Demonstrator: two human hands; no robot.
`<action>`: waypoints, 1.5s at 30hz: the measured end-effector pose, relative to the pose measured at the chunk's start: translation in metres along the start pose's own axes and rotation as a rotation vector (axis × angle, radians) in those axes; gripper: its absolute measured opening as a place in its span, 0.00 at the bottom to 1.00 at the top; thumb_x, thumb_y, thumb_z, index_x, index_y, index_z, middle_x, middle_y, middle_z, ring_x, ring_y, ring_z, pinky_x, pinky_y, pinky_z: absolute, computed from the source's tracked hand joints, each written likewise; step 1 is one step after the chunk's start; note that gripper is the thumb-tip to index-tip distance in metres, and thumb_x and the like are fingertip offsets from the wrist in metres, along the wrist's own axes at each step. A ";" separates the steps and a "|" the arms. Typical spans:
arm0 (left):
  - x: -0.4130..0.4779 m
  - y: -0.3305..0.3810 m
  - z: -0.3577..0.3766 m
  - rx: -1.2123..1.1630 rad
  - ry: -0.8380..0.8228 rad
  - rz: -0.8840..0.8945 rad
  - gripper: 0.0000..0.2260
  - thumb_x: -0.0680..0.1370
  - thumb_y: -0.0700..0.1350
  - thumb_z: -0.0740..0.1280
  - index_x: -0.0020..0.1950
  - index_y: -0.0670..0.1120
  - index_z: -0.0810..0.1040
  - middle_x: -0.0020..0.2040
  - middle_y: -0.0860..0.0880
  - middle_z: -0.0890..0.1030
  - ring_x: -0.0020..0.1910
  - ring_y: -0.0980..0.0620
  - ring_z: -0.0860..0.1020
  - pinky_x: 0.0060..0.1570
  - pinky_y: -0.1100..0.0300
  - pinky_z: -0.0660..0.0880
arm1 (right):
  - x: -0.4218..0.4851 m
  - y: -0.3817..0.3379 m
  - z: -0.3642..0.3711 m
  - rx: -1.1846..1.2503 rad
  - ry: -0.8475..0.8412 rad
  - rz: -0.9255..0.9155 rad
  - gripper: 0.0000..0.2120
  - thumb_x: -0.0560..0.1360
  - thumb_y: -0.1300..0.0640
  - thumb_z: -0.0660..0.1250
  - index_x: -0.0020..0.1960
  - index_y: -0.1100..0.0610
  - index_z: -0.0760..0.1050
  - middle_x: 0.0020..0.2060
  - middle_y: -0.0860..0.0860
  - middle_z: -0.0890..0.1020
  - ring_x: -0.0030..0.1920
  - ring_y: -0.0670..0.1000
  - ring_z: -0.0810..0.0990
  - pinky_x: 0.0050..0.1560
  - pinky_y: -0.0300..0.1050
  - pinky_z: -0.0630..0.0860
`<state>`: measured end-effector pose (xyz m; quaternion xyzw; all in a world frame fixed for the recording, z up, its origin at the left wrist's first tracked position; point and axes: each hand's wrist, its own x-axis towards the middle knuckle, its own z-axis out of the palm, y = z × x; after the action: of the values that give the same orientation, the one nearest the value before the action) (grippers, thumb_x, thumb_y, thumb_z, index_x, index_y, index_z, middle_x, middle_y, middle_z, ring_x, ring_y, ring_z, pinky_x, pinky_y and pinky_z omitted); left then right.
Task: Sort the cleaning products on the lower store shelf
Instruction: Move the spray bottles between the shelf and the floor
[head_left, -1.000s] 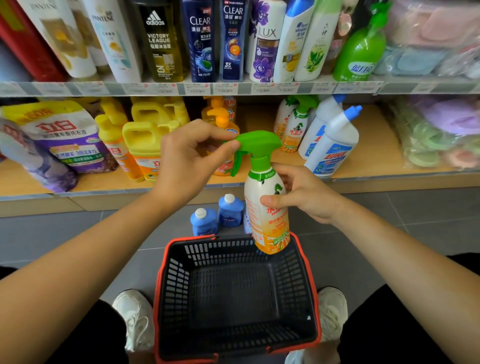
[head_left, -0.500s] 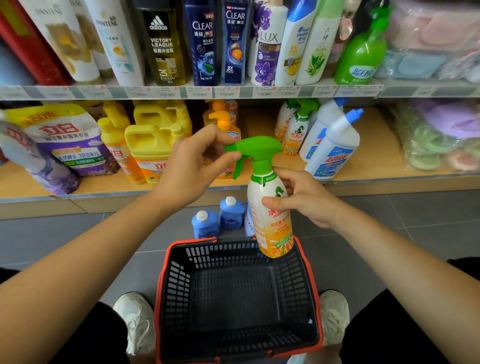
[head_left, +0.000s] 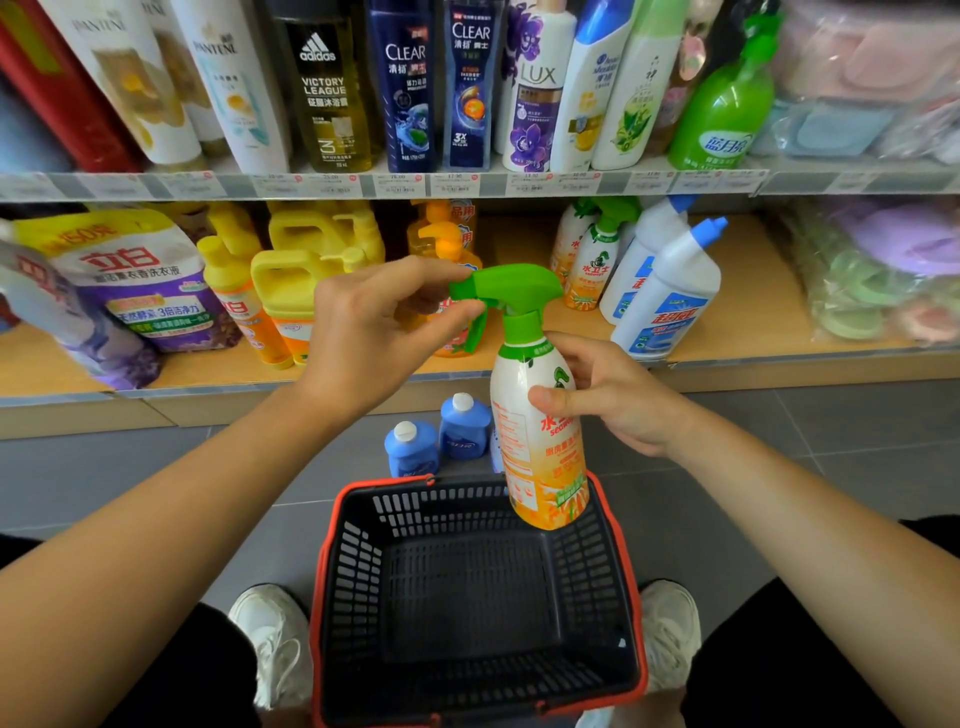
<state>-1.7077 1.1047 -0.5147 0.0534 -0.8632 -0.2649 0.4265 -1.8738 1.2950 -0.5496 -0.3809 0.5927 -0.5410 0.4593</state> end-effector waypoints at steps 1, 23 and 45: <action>0.000 0.001 0.001 -0.019 0.001 -0.038 0.11 0.77 0.44 0.75 0.56 0.39 0.84 0.43 0.45 0.85 0.40 0.53 0.83 0.44 0.58 0.82 | 0.000 0.000 0.000 0.001 0.000 -0.004 0.18 0.73 0.60 0.72 0.61 0.48 0.80 0.56 0.50 0.85 0.58 0.50 0.83 0.52 0.42 0.80; -0.070 0.015 0.054 -0.304 -0.724 -0.779 0.41 0.57 0.66 0.78 0.66 0.51 0.74 0.57 0.54 0.83 0.56 0.55 0.82 0.59 0.48 0.80 | 0.004 -0.002 0.005 0.320 0.415 0.018 0.24 0.69 0.52 0.75 0.61 0.59 0.78 0.54 0.56 0.86 0.54 0.55 0.85 0.52 0.56 0.83; -0.043 0.012 0.041 -0.369 -0.299 -0.623 0.29 0.65 0.45 0.84 0.62 0.53 0.76 0.58 0.53 0.79 0.59 0.53 0.80 0.53 0.55 0.82 | -0.003 0.003 -0.005 -0.812 0.138 -0.186 0.42 0.65 0.51 0.83 0.75 0.44 0.68 0.66 0.45 0.75 0.66 0.47 0.73 0.65 0.54 0.74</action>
<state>-1.7102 1.1455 -0.5591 0.1960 -0.7962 -0.5373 0.1976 -1.8779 1.3002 -0.5520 -0.5457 0.7502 -0.3271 0.1802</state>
